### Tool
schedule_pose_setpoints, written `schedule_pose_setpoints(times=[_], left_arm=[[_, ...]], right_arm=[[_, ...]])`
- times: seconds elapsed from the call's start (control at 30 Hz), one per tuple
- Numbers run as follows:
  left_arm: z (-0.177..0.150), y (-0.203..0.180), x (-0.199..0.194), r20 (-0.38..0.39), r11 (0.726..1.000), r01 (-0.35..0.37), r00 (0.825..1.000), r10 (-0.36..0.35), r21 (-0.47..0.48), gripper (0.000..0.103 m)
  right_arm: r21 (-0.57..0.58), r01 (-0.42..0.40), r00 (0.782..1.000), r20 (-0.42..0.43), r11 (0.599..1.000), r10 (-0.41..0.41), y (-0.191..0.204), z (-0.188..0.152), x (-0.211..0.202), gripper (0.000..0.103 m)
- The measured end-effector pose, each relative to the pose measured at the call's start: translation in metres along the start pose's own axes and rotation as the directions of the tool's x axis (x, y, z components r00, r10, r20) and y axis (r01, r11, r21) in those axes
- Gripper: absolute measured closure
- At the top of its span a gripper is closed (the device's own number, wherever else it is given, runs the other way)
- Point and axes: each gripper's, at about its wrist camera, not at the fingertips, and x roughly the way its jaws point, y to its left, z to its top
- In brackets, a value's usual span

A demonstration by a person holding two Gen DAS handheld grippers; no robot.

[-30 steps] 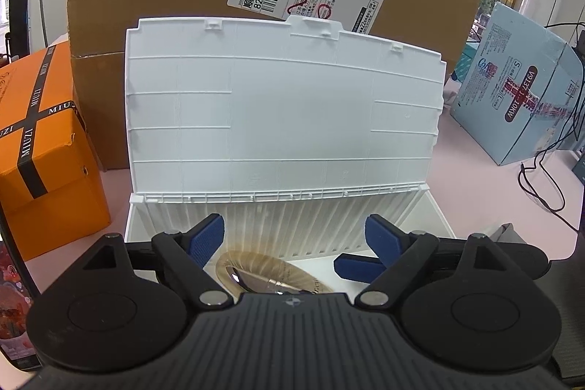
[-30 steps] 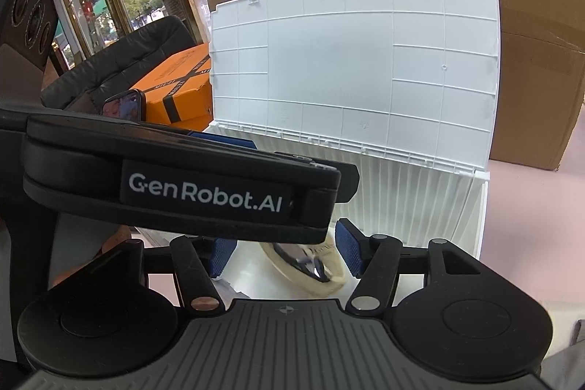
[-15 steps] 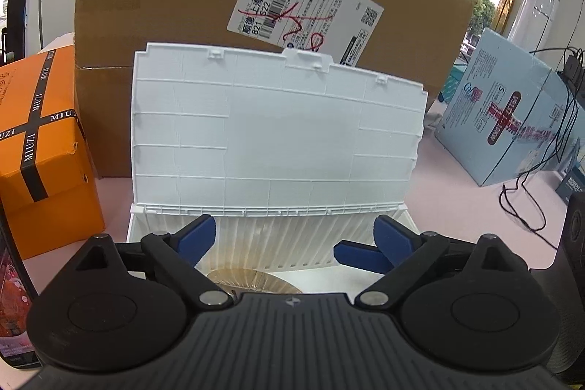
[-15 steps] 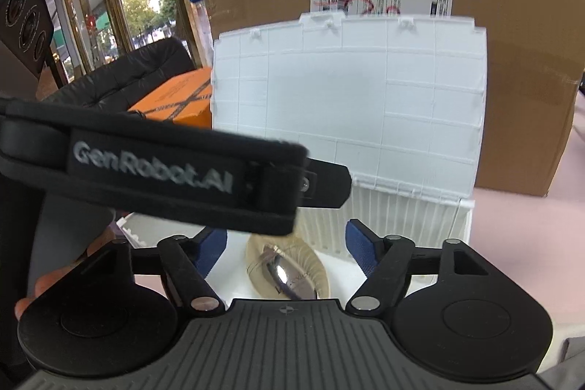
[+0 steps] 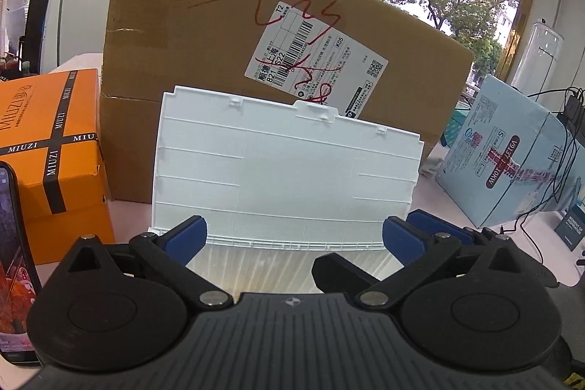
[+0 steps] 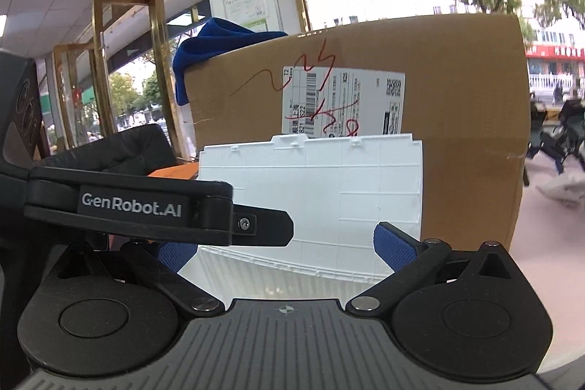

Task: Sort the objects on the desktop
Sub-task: 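Withdraw the open left gripper up out of the box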

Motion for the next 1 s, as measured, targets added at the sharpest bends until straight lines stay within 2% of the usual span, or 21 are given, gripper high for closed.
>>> schedule_pose_setpoints(times=[0.2,0.37,0.5,0.67,0.83,0.93,1.0], left_arm=[[-0.008,-0.003,-0.005,0.096,1.000,0.009,0.995,-0.009,-0.005,0.000],[-0.014,-0.007,-0.010,0.195,0.999,-0.046,0.980,0.049,-0.017,0.000],[-0.022,-0.007,-0.015,0.273,0.994,-0.093,0.956,0.106,-0.060,0.000],[-0.034,-0.015,-0.019,0.344,0.990,-0.130,0.928,0.140,-0.054,0.000],[-0.049,-0.036,-0.023,0.364,0.996,-0.082,0.929,0.062,0.037,0.000],[-0.064,-0.059,-0.027,0.407,0.980,-0.124,0.912,0.051,0.154,0.000],[-0.075,-0.072,-0.030,0.434,0.964,-0.151,0.900,0.041,0.221,0.000]], right_arm=[[-0.015,0.038,0.999,0.035,0.999,-0.037,0.001,0.001,-0.004,0.000],[-0.033,0.108,0.987,0.124,0.994,-0.103,0.008,-0.007,-0.006,0.000],[-0.056,0.187,0.963,0.210,0.981,-0.171,0.017,-0.016,-0.010,0.000],[-0.059,0.298,0.915,0.301,0.953,-0.268,0.024,-0.027,-0.016,0.000],[-0.020,0.393,0.879,0.300,0.919,-0.370,0.020,-0.034,-0.025,0.000],[0.009,0.421,0.873,0.268,0.907,-0.408,0.012,-0.038,-0.030,0.000],[0.032,0.416,0.879,0.241,0.909,-0.411,0.004,-0.042,-0.037,0.000]])
